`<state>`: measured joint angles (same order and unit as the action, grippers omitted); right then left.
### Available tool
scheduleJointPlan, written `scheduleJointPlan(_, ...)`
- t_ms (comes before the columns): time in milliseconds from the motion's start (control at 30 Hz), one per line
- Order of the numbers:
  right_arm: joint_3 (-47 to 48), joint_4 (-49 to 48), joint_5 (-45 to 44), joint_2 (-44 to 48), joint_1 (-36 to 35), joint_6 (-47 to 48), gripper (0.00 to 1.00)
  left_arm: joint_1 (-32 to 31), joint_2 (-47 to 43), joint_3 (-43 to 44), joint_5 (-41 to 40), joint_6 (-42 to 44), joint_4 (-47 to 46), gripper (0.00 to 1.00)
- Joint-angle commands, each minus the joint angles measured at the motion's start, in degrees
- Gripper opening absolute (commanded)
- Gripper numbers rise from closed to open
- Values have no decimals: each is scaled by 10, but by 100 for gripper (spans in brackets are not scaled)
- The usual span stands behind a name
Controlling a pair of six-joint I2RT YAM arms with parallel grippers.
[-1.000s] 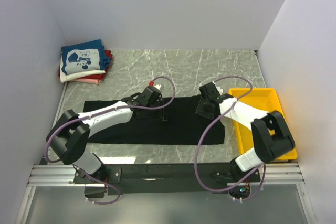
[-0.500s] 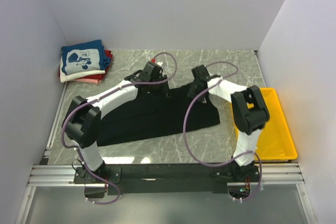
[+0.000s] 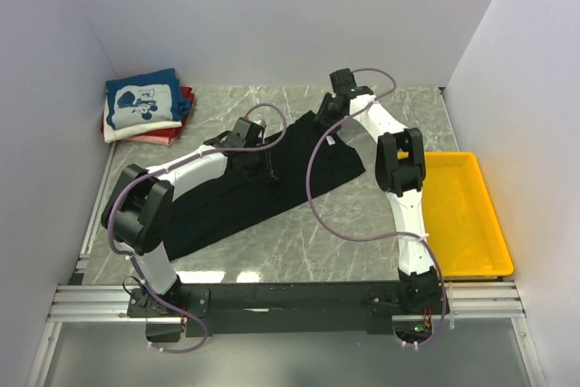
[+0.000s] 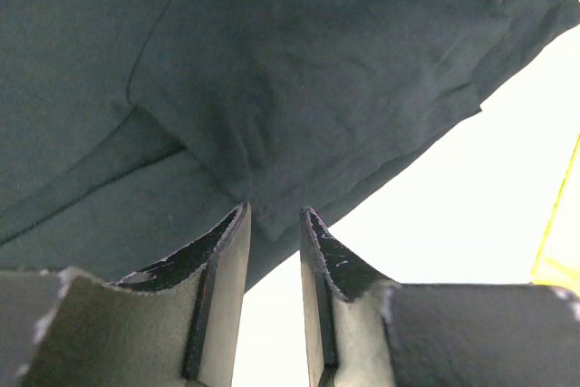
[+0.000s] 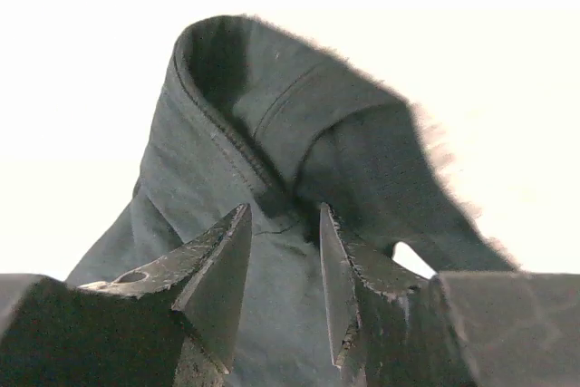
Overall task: Fold and stack the t-shirts
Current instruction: Fold the tshirt
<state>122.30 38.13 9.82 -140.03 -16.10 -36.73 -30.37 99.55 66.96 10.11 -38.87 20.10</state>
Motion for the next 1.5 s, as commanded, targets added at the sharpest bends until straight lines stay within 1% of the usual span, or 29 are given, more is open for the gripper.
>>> scheduleJointPlan(0,-35,-8,51,54,21,5,44,-9,7,39,-10,10,-32,35)
scheduleJointPlan(33,-52,-34,57,70,24,1,44,-13,17,71,-19,18,-21,35)
scheduleJointPlan(100,-91,-47,64,118,33,0,44,-23,54,112,-42,51,1,38)
scheduleJointPlan(133,-102,-49,61,134,34,4,44,-27,68,150,-53,64,21,39)
scheduleJointPlan(167,-115,-51,57,168,34,7,44,-31,94,168,-68,77,35,45)
scheduleJointPlan(200,-129,-53,52,185,36,10,45,-37,107,186,-76,108,48,48)
scheduleJointPlan(233,-161,-60,47,204,38,14,45,-41,117,213,-96,123,57,51)
scheduleJointPlan(267,-180,-65,43,239,39,14,45,-44,133,223,-105,136,80,58)
scheduleJointPlan(300,-200,-71,42,258,41,15,46,-50,137,229,-135,149,86,62)
scheduleJointPlan(333,-243,-88,43,278,43,13,46,-52,137,231,-156,172,92,67)
scheduleJointPlan(367,-267,-97,48,313,42,13,47,-52,137,230,-178,181,99,73)
scheduleJointPlan(400,-290,-105,48,329,41,10,48,-51,137,227,-193,193,104,75)
scheduleJointPlan(433,-336,-123,48,345,41,0,48,-52,134,221,-204,198,109,77)
scheduleJointPlan(500,-396,-142,52,381,31,-10,50,-52,116,205,-235,201,122,84)
scheduleJointPlan(533,-412,-149,46,389,25,-12,50,-52,105,175,-244,197,123,86)
scheduleJointPlan(600,-443,-153,25,404,-2,-19,50,-51,64,137,-260,176,132,86)
scheduleJointPlan(633,-451,-153,18,407,-14,-21,49,-51,46,93,-261,165,134,85)
scheduleJointPlan(700,-469,-158,3,405,-45,-24,49,-52,-6,49,-261,124,138,82)
scheduleJointPlan(733,-474,-162,-4,404,-53,-27,49,-52,-42,5,-255,113,134,81)
scheduleJointPlan(800,-490,-168,-16,397,-69,-35,49,-53,-75,-53,-237,87,122,76)
scheduleJointPlan(833,-495,-175,-16,393,-71,-37,48,-53,-99,-68,-232,79,119,75)
scheduleJointPlan(900,-501,-177,-19,381,-71,-39,47,-57,-115,-102,-226,61,112,71)
scheduleJointPlan(1000,-503,-170,-42,367,-72,-34,47,-63,-117,-130,-224,42,100,66)
scheduleJointPlan(1067,-502,-164,-57,355,-71,-30,47,-70,-107,-140,-239,28,93,65)
scheduleJointPlan(1267,-487,-125,-109,320,-71,-10,47,-77,-86,-172,-237,13,54,64)
scheduleJointPlan(1467,-445,-76,-149,286,-66,14,46,-108,-68,-155,-221,8,52,64)
